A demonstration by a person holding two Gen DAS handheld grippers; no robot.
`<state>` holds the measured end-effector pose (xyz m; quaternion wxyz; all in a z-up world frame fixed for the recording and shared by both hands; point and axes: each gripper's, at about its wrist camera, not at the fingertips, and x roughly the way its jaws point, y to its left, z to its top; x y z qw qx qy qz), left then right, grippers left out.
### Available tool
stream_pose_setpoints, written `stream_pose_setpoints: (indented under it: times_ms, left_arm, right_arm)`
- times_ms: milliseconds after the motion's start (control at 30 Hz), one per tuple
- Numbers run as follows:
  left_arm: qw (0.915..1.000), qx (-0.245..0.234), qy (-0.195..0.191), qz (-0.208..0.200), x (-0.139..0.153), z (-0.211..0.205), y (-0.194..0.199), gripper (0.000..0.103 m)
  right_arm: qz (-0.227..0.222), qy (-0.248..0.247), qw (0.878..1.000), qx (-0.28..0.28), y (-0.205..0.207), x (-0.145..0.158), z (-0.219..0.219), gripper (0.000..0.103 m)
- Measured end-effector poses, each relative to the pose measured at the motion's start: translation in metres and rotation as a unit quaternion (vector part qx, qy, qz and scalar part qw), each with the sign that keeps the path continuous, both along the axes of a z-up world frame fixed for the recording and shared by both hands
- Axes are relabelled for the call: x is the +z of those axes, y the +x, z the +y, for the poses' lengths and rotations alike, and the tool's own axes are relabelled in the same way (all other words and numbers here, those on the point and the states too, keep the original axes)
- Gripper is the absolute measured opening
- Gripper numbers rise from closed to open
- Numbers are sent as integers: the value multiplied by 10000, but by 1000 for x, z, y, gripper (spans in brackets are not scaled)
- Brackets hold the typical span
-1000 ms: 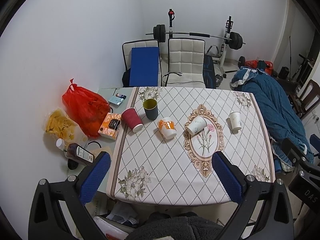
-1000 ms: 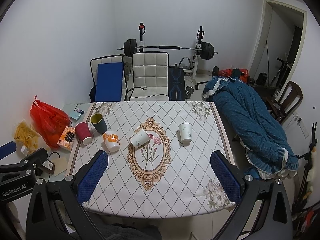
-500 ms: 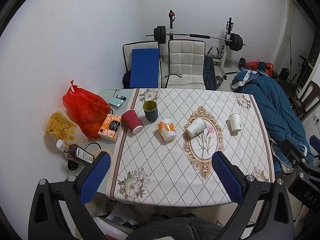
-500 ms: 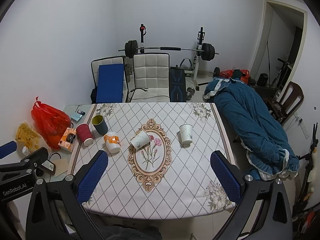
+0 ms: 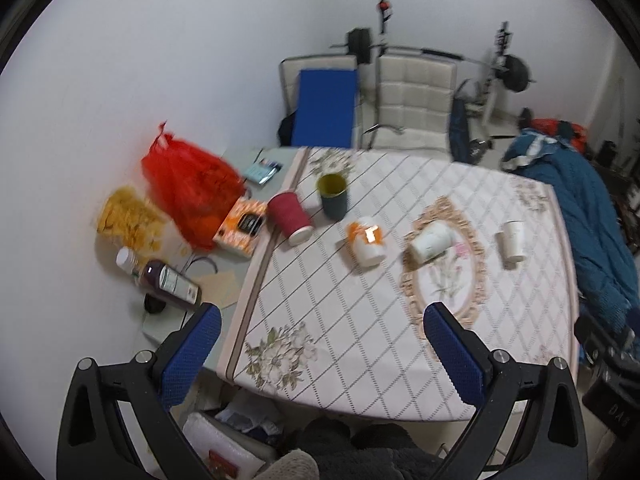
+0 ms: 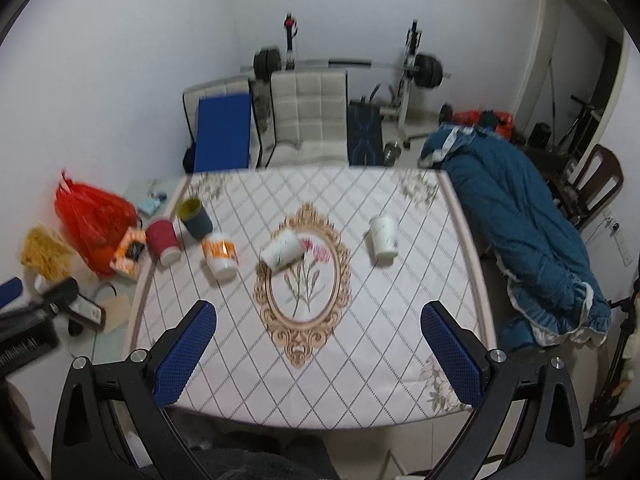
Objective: Flip cup upside down
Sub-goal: 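Move the right tool toward the red ribbed paper cup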
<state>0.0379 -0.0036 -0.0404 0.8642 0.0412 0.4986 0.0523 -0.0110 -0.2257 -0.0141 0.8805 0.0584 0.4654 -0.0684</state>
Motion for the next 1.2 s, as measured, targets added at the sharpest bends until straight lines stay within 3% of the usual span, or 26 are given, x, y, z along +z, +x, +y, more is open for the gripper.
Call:
stream_pose_setpoints:
  times_ms: [300, 667, 933, 1200]
  left_arm:
    - [9966, 499, 111, 648, -74, 23, 35, 103]
    - [9866, 568, 155, 1521, -168, 65, 120, 103]
    - [9797, 748, -50, 1860, -216, 103, 202, 103]
    - [9722, 1047, -381, 2061, -250, 133, 268, 103]
  right_arm:
    - [884, -3, 9955, 341, 45, -111, 15, 103]
    - [1985, 193, 9792, 380, 114, -234, 60, 103]
    - [2432, 89, 9695, 295, 169, -282, 92, 103]
    - [2612, -12, 9652, 131, 216, -303, 106, 103]
